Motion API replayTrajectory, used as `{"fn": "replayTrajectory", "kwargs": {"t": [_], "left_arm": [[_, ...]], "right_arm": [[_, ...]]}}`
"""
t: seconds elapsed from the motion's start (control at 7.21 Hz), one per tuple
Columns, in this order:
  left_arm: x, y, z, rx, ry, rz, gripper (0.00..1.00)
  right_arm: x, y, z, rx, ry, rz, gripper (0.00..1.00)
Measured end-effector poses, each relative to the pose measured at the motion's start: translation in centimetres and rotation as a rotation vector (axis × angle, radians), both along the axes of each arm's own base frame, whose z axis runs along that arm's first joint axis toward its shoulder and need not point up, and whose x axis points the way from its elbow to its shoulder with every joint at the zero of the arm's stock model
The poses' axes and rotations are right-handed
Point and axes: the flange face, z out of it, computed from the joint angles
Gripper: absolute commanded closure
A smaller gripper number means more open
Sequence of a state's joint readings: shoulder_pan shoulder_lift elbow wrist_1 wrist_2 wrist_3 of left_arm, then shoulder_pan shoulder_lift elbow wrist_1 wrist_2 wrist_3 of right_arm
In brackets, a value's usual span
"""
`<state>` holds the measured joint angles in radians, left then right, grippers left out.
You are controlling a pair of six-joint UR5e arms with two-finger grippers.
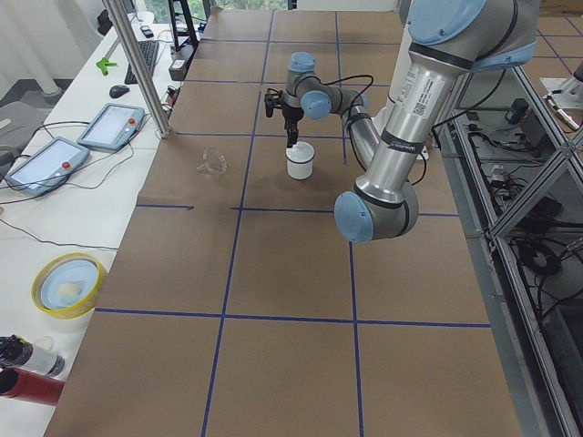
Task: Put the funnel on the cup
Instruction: 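Move the left gripper down onto the white lid atop the mug and grasp it, then lift the white lid off the mug with the left gripper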
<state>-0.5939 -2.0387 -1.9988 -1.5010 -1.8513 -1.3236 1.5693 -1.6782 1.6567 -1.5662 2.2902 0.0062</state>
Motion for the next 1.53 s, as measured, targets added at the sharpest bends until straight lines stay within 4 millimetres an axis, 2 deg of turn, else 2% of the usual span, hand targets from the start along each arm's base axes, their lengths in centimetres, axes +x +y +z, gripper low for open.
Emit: {"fn": "replayTrajectory", "kwargs": {"t": [0.14,0.55,0.83,1.11,1.53], "left_arm": [[0.6,0.7,0.2,-0.007,-0.014,0.011,0.08],[1.5,1.7,0.4,-0.012,-0.025,0.031,0.14],[1.7,1.9,0.5,-0.016,-0.031,0.036,0.45],[1.6,1.9,0.7,-0.026,-0.048,0.036,1.0],[1.1,1.7,0.5,-0.024,-0.05,0.031,1.0]], "right_arm": [[0.0,0.0,0.0,0.0,0.0,0.0,0.0],[0.0,0.0,0.0,0.0,0.0,0.0,0.0],[0.0,0.0,0.0,0.0,0.0,0.0,0.0],[0.0,0.0,0.0,0.0,0.0,0.0,0.0],[0.0,0.0,0.0,0.0,0.0,0.0,0.0]]}}
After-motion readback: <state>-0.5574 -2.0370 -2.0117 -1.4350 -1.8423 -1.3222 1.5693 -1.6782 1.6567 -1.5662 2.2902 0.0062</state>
